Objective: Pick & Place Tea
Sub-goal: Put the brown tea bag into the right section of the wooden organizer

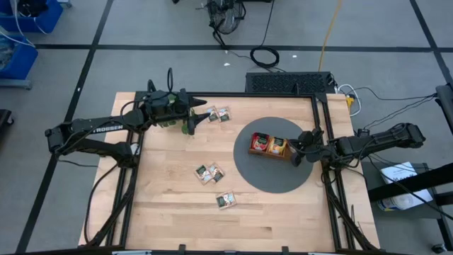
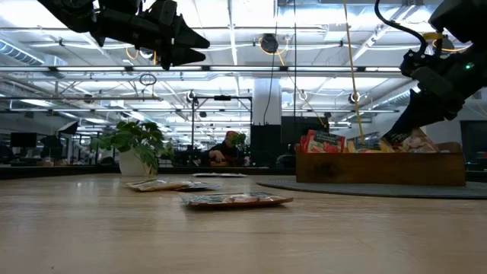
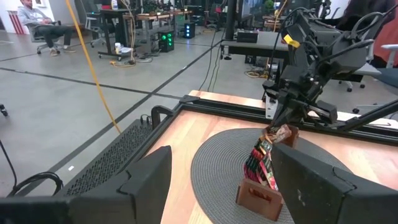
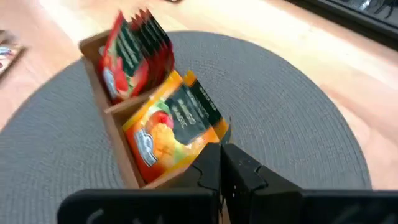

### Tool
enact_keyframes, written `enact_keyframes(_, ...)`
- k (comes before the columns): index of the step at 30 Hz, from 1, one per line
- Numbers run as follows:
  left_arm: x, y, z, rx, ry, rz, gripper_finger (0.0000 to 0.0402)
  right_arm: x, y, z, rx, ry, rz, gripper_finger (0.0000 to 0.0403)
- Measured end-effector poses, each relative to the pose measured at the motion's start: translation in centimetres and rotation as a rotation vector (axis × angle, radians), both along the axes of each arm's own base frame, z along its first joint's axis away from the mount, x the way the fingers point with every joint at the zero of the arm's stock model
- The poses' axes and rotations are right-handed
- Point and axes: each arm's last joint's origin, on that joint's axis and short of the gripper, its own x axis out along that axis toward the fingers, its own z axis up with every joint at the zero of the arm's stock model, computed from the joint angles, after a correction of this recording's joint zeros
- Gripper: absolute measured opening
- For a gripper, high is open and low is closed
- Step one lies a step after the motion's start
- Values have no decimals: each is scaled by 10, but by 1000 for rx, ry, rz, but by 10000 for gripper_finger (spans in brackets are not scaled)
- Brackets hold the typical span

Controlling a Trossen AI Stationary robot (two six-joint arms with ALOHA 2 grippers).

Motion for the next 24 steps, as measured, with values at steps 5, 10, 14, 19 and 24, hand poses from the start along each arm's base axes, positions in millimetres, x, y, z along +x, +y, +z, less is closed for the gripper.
enact_keyframes(5, 0, 0, 0, 0, 0, 0, 271, -6, -1, -5, 43, 47, -36, 1)
enact_keyframes(10, 0, 0, 0, 0, 0, 0, 271, -7, 0, -6, 81, 59, -36, 1)
enact_keyframes(14, 0, 0, 0, 0, 0, 0, 271, -8, 0, -7, 86, 66, -39, 1)
enact_keyframes(19, 0, 0, 0, 0, 0, 0, 271, -6, 0, -6, 83, 61, -18, 0)
enact_keyframes(24, 0, 0, 0, 0, 0, 0, 271, 6, 5, 3, 107, -32, 144, 0)
